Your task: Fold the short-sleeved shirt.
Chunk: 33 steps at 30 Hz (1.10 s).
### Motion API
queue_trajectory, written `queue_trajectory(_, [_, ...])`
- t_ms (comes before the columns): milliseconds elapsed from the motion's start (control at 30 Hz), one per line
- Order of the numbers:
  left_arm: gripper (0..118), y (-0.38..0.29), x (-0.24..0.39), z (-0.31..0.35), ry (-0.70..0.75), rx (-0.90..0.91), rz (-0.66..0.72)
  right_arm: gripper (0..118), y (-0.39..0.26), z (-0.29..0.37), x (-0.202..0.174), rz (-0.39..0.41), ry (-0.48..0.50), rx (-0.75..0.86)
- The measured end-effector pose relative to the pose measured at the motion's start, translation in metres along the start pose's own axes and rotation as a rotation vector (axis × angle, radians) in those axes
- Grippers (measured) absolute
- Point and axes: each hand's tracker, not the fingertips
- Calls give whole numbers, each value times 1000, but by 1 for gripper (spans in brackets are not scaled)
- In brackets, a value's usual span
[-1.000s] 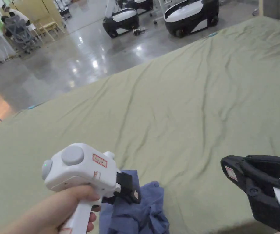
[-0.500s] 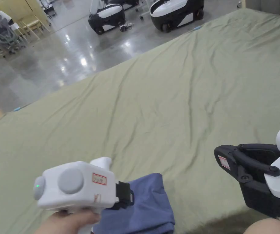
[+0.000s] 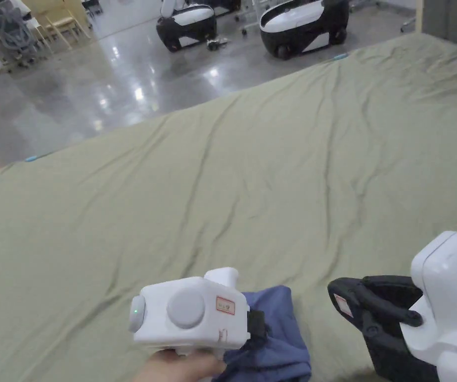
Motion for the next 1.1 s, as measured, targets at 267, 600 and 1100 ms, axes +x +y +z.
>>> queue_trajectory(267, [0, -38, -87, 151, -366, 298, 213, 0, -7, -152, 0, -173, 85, -274])
queue_trajectory(600, [22, -86, -224, 104, -651, 183, 491, 0, -85, -246, 51, -535, 96, -496])
queue_trajectory(1100, [28, -37, -165, -23, -588, -17, 248, 0, -79, -237, 37, -427, 50, -483])
